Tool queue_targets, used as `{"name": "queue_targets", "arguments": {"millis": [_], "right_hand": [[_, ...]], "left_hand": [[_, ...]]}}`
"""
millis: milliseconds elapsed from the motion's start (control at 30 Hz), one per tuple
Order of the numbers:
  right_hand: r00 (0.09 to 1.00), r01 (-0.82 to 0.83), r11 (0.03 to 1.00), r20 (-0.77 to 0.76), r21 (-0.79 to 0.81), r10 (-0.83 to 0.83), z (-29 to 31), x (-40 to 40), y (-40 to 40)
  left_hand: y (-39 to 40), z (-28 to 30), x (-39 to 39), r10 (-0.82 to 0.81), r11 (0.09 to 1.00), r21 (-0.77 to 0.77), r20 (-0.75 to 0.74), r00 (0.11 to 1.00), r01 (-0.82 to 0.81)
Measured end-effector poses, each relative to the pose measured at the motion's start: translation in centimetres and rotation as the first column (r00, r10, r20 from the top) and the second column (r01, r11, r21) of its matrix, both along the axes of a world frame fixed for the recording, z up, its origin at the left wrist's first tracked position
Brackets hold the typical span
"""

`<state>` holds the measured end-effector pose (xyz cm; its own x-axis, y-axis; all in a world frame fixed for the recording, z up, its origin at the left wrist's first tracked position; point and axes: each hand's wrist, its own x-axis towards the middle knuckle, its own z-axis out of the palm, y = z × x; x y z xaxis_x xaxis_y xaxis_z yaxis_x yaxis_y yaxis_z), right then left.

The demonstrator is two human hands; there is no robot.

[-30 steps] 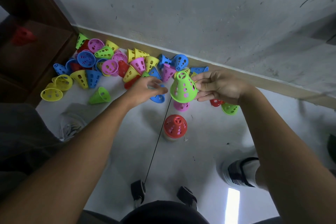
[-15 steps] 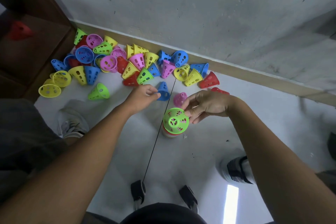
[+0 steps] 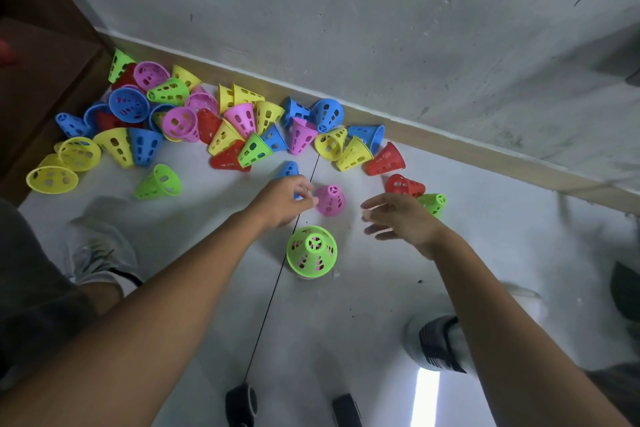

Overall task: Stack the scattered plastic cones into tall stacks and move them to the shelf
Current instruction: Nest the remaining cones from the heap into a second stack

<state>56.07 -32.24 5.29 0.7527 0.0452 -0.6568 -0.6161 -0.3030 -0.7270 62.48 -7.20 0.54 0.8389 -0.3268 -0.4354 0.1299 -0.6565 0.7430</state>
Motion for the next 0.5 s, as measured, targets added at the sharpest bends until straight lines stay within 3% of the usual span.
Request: {"name": "queue_targets", "arguments": {"millis": [100, 200, 367, 500], "right_hand": [[0.965, 0.256, 0.963, 0.079, -0.081, -0.25, -1.7, 0.1, -1.9], [0.938, 0.344, 0.934, 0.067, -0.095, -0.339, -2.8, 0.2, -3.4], [0.923, 0.383, 0.912, 0.03, -0.145, -0.383, -5.1, 0.4, -4.2], [0.948, 0.307, 0.853, 0.214, -0.422, -0.235, -6.7, 1.4, -3.8]], "left_hand": [[-1.7, -0.2, 0.4, -0.03, 0.999, -0.021, 0.075, 0.997, 0.031], [-3.0, -1.0, 0.6, -0.069, 0.997, -0.04, 0.106, 0.992, 0.073], [-4.5, -2.1, 0.7, -0.121, 0.993, 0.012, 0.165, 0.979, 0.121], [-5.2, -3.0, 1.3, -0.155, 0.986, 0.082, 0.198, 0.968, 0.142]]}}
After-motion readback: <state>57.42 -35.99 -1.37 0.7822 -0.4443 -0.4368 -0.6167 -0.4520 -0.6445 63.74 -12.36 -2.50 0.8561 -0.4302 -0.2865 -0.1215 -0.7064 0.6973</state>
